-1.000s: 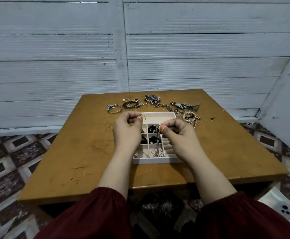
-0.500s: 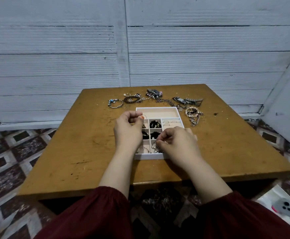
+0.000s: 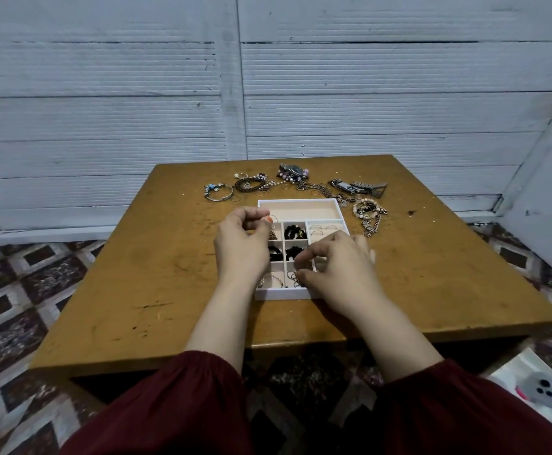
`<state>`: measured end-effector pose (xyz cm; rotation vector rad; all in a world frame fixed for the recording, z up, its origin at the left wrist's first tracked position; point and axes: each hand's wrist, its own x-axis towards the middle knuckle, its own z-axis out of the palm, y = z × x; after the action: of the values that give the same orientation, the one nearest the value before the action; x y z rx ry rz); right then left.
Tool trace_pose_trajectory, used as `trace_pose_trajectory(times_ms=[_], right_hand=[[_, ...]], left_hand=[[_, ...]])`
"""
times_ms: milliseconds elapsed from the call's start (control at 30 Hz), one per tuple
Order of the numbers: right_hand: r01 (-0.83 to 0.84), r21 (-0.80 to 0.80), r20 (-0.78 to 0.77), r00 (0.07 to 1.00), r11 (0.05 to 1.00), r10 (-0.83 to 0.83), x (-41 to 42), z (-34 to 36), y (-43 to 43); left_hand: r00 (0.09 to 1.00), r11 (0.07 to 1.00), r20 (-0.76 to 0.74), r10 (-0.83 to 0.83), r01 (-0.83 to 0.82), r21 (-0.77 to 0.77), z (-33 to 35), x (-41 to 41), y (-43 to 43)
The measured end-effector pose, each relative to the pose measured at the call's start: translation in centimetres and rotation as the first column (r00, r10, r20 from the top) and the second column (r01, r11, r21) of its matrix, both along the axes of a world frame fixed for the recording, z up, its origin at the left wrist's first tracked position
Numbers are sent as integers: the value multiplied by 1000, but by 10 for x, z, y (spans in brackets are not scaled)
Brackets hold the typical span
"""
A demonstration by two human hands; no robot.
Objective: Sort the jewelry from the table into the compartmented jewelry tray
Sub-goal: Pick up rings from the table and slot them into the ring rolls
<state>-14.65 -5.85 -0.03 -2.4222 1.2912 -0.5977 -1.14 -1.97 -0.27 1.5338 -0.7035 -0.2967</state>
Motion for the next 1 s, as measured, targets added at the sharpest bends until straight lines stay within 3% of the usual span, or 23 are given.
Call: trace_pose_trajectory(times_ms=[300, 467, 533, 700, 867, 1000], right_hand=[[60, 18, 180, 982, 998, -62, -10, 8, -11], [142, 158, 422, 885, 977, -197, -22, 5, -29], [191, 202, 428, 865, 961, -261, -28, 2, -38], [267, 165, 319, 897, 949, -307, -44, -9, -55], [245, 3, -72, 967, 970, -244, -54, -27, -65], [248, 56, -283, 933, 967, -223, -57, -35, -70]], left_hand=[[1000, 999, 17, -17, 16, 31, 3, -5, -5], [998, 998, 32, -55, 54, 44, 6, -12, -14], [996, 996, 45, -80, 78, 50, 7, -15, -18], [975, 978, 115, -191, 178, 113, 11, -21, -32], [935, 953, 228, -273, 232, 193, 14, -20, -51], [896, 925, 288, -338, 260, 277, 14, -21, -64]])
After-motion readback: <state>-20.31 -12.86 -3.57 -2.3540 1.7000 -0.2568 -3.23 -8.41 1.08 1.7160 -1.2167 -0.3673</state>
